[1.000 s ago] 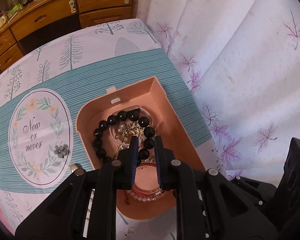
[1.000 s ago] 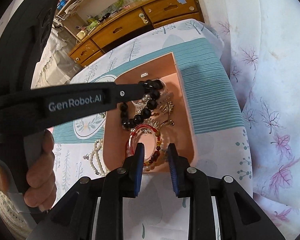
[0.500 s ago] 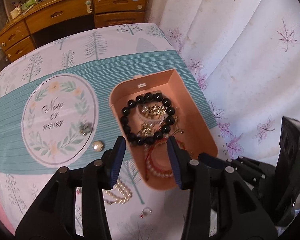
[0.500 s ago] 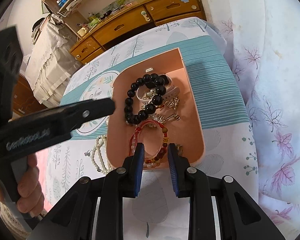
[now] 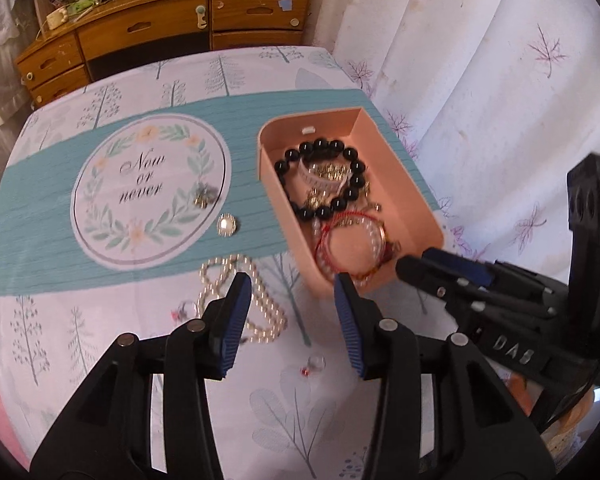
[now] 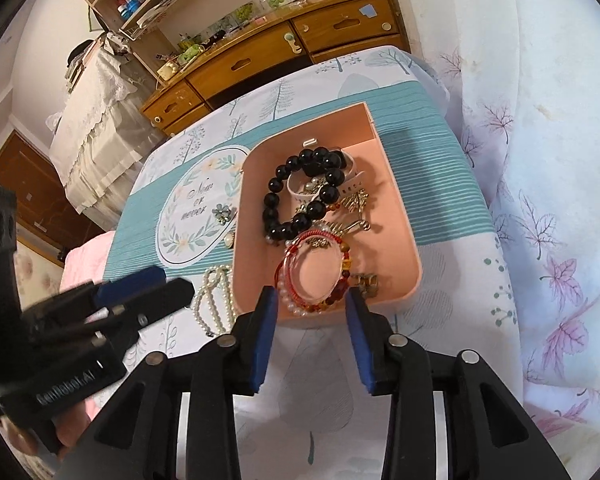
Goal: Organize jewelry
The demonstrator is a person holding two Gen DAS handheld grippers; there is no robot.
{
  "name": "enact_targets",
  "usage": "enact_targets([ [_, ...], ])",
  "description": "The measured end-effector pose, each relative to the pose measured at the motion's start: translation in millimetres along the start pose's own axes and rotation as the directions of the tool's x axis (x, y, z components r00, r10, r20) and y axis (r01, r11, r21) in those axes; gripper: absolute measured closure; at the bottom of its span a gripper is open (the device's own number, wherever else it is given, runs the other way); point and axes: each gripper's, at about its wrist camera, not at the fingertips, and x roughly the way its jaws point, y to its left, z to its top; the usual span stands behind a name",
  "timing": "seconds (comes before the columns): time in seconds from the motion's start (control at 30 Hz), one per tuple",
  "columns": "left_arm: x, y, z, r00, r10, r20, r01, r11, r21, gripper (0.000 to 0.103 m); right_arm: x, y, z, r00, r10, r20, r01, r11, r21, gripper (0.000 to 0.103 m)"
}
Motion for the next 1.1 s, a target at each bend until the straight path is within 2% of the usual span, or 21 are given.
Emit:
enact_targets([
  [0.37,-10,29,-33,0.997,0.075,0.02,-0.074,0.996,-0.048,0.063,-8,19,-22,1.0,0.01,-0.022,-0.011,0.999,-0.032,0.067],
  [0.47,-12,43,-42,0.992,0.121,0.031,-0.118,0.991,-0.064,0.063,-5,26,-27,0.999,0.001,-0.036,-0.003,0.998,-0.057,0.067],
  [0.63,-7,73,-54,0.984,0.176,0.001,-0.174,0.977,-0.12,0.063,11,41,-35,0.997,-0.009,-0.081,0.001,0.995,-0.097,0.067],
  [0.83,4,101,-72,0.984,0.171,-0.047,-0.176,0.97,-0.165,0.063,42,66,-53,0.985,-0.064,-0.157,0.03,0.977,-0.209,0.067],
  [0.97,8,105,-82,0.985,0.159,-0.061,-0.167,0.972,-0.163,0.063,53,81,-67,0.98,-0.082,-0.179,0.03,0.96,-0.277,0.067],
  [1.1,11,105,-89,0.987,0.149,-0.067,-0.158,0.976,-0.152,0.063,57,98,-81,0.982,-0.097,-0.163,0.032,0.932,-0.362,0.067],
])
